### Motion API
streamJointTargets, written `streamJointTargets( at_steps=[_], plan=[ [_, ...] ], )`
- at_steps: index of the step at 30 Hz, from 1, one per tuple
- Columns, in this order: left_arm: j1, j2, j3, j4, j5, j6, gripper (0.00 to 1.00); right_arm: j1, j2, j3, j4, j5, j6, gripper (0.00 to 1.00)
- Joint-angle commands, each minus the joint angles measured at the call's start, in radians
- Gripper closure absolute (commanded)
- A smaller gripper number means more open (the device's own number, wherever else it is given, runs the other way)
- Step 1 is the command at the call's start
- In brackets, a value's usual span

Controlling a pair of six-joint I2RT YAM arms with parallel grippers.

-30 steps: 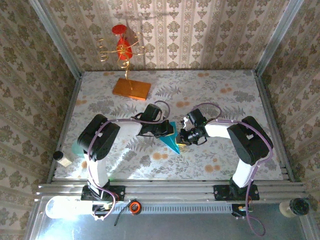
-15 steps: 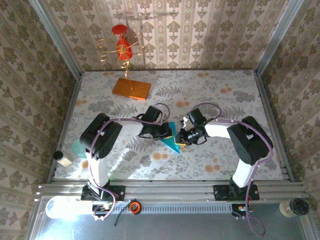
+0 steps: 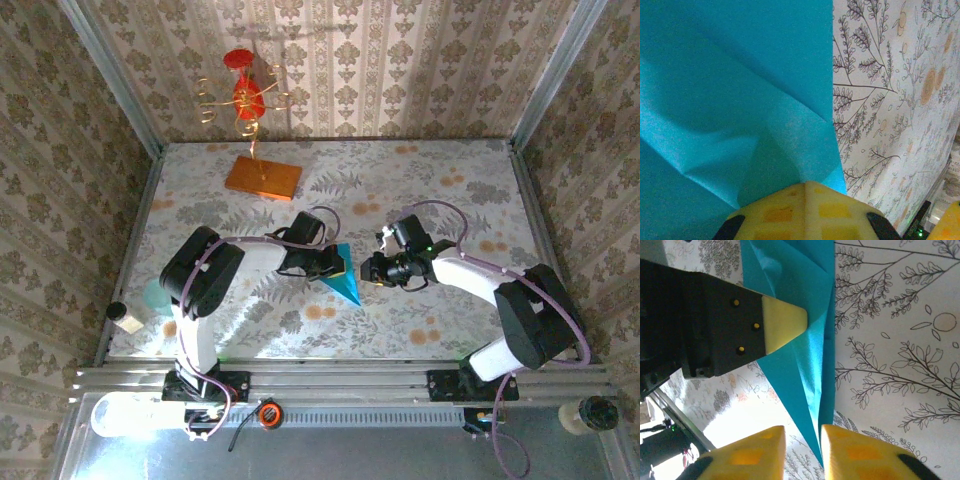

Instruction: Fold a paper plane with a square sheet of paper (pick it up from the middle)

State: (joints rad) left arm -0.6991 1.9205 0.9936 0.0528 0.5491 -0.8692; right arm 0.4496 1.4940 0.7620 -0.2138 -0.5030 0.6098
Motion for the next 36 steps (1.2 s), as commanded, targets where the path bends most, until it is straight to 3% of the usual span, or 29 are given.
streamJointTargets(
  at_steps=[1,5,12,36],
  plan=[
    [-0.001,0.043,-0.015,-0.081,-0.057,0.019,0.95,0.04,0.019,0.03,-0.034,0.032,-0.009,0.79],
    [-0.001,0.049,-0.012,-0.072,-0.05,0.019,0.95,0.089,0.091,0.067,-0.023,0.058,-0.014,0.88],
    [-0.001,0.052,-0.007,-0.082,-0.048,0.023,0.95,0.125,0.185,0.127,-0.006,0.073,-0.007,0.92],
    [-0.005,0.06,-0.027,-0.094,-0.063,0.009,0.96,0.138,0.284,0.089,-0.043,0.092,0.0,0.94]
  ],
)
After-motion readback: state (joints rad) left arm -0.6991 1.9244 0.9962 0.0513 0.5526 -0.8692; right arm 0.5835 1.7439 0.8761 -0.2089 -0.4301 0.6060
